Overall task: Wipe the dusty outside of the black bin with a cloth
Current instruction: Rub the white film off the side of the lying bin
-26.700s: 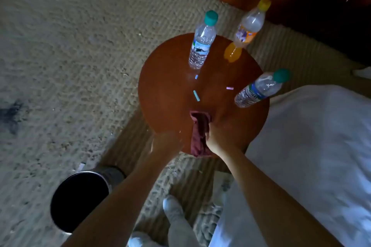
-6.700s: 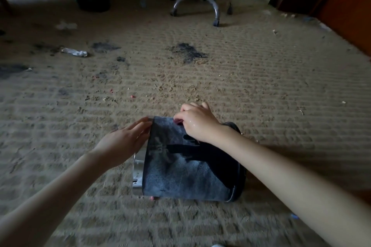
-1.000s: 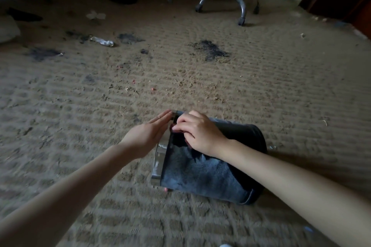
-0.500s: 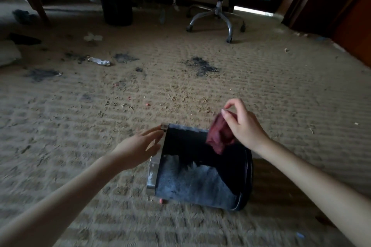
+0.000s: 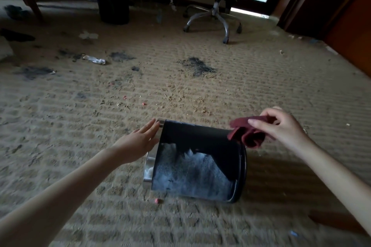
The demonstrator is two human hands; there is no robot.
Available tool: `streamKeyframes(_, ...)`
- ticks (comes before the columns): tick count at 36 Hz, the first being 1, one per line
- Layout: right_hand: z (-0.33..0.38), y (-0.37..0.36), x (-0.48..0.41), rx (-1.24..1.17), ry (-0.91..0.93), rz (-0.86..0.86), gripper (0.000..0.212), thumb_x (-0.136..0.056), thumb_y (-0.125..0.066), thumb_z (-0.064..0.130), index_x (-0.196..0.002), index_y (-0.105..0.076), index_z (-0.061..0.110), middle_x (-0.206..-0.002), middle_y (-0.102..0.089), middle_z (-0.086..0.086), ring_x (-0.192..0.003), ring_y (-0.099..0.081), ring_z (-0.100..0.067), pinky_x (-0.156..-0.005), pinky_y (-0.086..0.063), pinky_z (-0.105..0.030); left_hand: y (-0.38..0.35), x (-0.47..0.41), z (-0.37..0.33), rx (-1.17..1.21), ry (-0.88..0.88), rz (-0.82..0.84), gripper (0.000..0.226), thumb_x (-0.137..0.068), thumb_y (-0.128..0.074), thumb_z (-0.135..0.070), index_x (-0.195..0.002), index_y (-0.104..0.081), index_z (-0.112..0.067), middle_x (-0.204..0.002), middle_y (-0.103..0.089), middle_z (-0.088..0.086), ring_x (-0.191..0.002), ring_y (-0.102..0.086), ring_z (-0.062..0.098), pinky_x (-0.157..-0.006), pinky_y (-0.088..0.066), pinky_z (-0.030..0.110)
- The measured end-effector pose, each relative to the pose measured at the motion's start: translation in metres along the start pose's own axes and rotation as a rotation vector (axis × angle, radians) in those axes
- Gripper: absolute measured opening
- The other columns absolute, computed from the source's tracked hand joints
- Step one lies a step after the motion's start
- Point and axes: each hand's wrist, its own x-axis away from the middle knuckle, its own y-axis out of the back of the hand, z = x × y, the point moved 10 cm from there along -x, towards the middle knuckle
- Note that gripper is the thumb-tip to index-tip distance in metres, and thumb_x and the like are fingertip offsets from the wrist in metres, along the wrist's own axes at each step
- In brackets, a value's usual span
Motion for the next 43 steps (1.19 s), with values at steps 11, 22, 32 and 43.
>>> streamKeyframes(11,-0.046,0.016,-0.006,-0.041,-0.089,-0.236,0.025,-0.084,-0.069,0.021,-0.075,-0.049,0.008,-0.069,-0.051,-0.011,-0.064,-0.048,-0.022,-0.059,-0.038,-0.03,0.007,0.0,-0.002,-0.046,0.0,-0.069,0.055,-0.1,-0.018,-0.042,-0.145,0.013,-0.035,-0.147,0.023,-0.018,-0.141,-0.023,0.02,-0.101,-0.042,0.038)
streamKeyframes(22,0.002,-0.155,-0.016,0.308,0.231,0.207,0.042,-0.081,-0.058,0.056,-0.106,-0.062,0.022,-0.099,-0.057,0.01,-0.09,-0.054,-0.014,-0.083,-0.042,-0.034,-0.005,0.012,-0.008,-0.005,-0.12,-0.044,0.058,-0.094,-0.01,-0.052,-0.139,0.025,-0.04,-0.141,0.032,-0.031,-0.142,-0.015,0.013,-0.103,-0.041,0.034)
streamKeyframes(32,0.069,-0.167,-0.009,0.325,0.703,0.094,0.035,-0.074,-0.07,-0.005,-0.105,-0.07,0.012,-0.096,-0.061,-0.009,-0.088,-0.056,-0.027,-0.078,-0.044,-0.032,-0.004,0.007,-0.005,0.113,-0.089,-0.043,0.057,-0.098,-0.017,-0.046,-0.141,0.021,-0.039,-0.134,0.036,-0.035,-0.137,-0.03,0.016,-0.091,-0.05,0.036)
streamKeyframes(43,0.071,-0.204,0.01,0.421,0.841,0.228,0.033,-0.078,-0.053,-0.004,-0.102,-0.07,0.012,-0.1,-0.062,-0.011,-0.084,-0.056,-0.032,-0.072,-0.05,-0.043,-0.007,0.006,-0.001,0.23,-0.127,-0.06,0.058,-0.098,-0.025,-0.045,-0.143,0.011,-0.043,-0.143,0.02,-0.037,-0.139,-0.021,0.006,-0.101,-0.043,0.036)
